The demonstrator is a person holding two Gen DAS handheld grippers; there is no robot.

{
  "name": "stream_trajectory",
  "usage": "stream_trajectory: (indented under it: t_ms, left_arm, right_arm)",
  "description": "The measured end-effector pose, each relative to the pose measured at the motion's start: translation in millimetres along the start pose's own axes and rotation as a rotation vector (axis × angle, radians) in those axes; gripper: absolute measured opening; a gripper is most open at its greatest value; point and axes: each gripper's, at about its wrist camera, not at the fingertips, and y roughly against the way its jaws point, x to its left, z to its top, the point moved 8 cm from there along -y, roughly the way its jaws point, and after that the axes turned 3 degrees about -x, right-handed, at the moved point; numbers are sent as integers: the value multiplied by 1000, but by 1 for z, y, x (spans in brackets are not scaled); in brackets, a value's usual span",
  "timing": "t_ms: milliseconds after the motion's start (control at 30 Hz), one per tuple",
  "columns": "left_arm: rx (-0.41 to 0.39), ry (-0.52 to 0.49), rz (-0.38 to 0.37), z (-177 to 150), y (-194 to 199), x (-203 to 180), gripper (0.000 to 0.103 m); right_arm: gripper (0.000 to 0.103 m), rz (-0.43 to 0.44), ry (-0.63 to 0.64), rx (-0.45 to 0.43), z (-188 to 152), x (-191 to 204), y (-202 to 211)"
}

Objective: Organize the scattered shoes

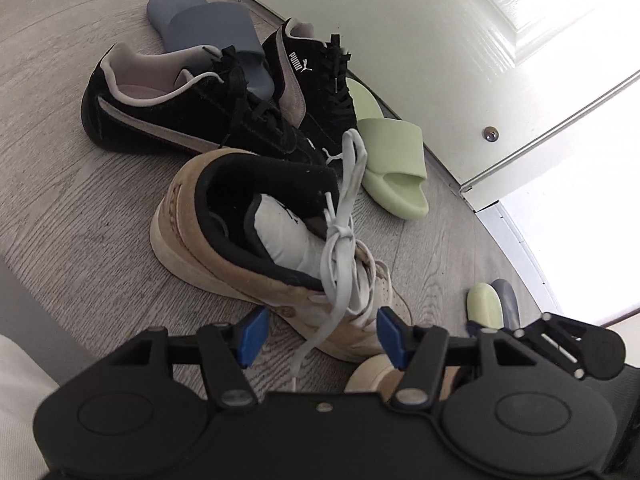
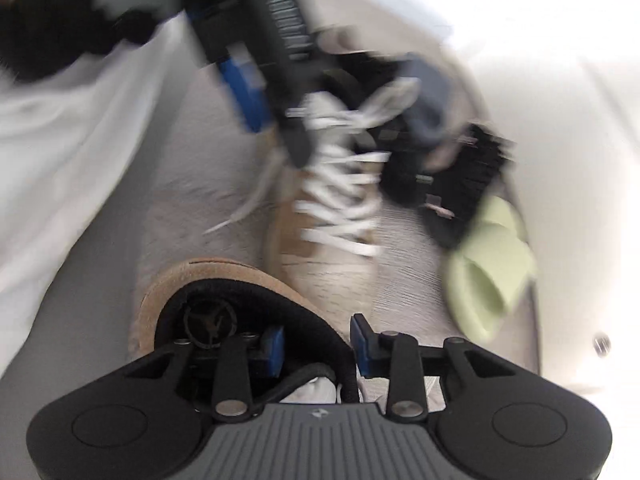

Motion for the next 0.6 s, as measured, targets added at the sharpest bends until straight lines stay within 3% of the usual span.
stream_trajectory:
  t_ms: [100, 200, 233, 433, 500, 600]
  left_arm:
    - [-10, -36, 9, -2, 1, -5, 59]
    - [-11, -52, 12, -2, 1, -7, 59]
    - [-12, -54, 13, -3, 2, -7, 59]
    - [-7, -41, 8, -2, 1, -6, 59]
    - [-8, -51, 10, -3, 1, -7, 59]
    - [-6, -72, 16, -4, -1, -10, 59]
  right_arm:
    - [33, -99, -408, -65, -17, -44, 23]
    - [32, -139, -916, -97, -44, -98, 36]
    - [32, -146, -1094, -90, -56, -116, 38]
    - [32, -134, -1840, 30, -142, -170, 19]
    - [31, -174, -1906, 45, -165, -175, 9]
    - [29, -199, -1911, 12, -174, -174, 7]
